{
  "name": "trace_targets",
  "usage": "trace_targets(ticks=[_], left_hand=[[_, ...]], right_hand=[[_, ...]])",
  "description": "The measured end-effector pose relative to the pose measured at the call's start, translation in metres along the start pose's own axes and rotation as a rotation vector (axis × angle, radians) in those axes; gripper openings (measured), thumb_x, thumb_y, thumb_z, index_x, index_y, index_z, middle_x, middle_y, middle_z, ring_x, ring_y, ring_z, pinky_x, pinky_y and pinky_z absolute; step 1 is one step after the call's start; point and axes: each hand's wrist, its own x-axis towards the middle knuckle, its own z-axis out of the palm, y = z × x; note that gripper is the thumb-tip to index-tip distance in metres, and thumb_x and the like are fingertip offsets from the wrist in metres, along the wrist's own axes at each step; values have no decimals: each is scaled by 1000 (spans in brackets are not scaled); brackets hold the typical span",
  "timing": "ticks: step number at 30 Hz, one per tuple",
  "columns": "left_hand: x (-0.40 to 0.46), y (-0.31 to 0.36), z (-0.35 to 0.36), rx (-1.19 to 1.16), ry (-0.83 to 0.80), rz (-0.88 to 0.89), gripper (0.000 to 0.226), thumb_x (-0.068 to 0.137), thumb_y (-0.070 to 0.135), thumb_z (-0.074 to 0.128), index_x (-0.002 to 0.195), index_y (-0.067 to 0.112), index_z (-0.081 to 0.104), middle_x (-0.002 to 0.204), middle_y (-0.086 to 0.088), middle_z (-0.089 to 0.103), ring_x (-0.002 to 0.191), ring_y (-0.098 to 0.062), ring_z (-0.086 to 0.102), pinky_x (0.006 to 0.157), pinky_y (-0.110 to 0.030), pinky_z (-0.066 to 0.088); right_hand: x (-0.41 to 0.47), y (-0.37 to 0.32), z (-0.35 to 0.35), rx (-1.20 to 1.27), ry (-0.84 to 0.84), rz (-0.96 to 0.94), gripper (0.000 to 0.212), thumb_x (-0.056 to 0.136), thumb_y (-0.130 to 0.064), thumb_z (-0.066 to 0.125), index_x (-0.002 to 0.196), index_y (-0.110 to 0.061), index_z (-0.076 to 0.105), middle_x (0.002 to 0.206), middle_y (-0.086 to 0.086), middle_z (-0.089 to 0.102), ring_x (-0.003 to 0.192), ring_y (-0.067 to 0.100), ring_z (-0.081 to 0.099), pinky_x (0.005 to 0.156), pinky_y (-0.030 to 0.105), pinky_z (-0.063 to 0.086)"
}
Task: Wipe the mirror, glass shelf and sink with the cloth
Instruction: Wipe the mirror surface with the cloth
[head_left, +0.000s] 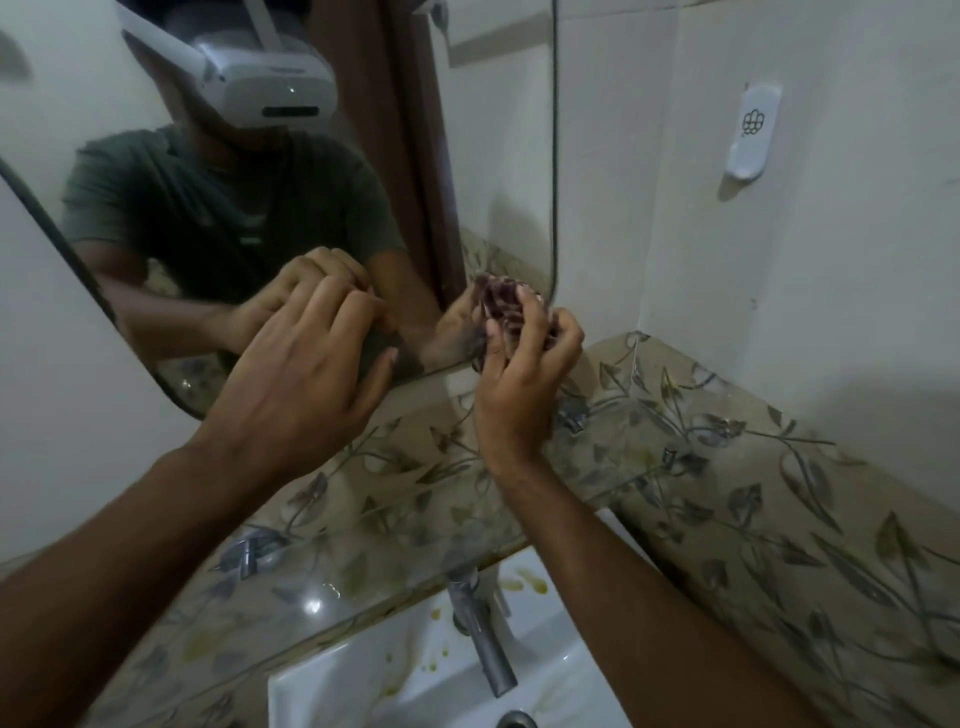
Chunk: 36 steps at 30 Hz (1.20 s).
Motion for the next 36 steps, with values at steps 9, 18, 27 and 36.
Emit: trace_targets(ticks=[9, 18, 27, 36], left_hand=[[3, -4, -3, 28, 37, 4, 40, 93, 47, 41, 113, 16, 56, 108, -4, 50, 97, -15, 43, 81, -32, 39], [-4, -26, -33, 101, 173, -111, 27, 93, 35, 49, 111, 17, 57, 109, -2, 51, 93, -11, 41, 78, -28, 35], [-13, -56, -88, 69, 381, -303, 27, 88, 20, 61, 112, 19, 49, 103, 4, 47, 86, -9, 38, 72, -16, 33], [-8, -70, -110, 74, 465, -364, 29, 88, 19, 65, 112, 20, 49, 102, 12, 39, 87, -5, 37, 71, -12, 32]], right_hand=[[-29, -14, 0, -46, -180, -316, 39, 104, -33, 48, 140, -21, 55, 141, 8, 40, 122, 20, 47, 99, 27, 50], [7, -78, 7, 40, -192, -545, 42, 101, -21, 55, 143, -21, 50, 140, 16, 48, 120, 29, 52, 95, 39, 52], [64, -155, 23, 94, -36, -512, 41, 98, -21, 55, 138, -22, 58, 134, 15, 51, 110, 29, 48, 90, 42, 51], [89, -191, 32, 2, -82, -855, 38, 96, -20, 58, 134, -22, 61, 133, 16, 53, 109, 30, 50, 85, 43, 50]])
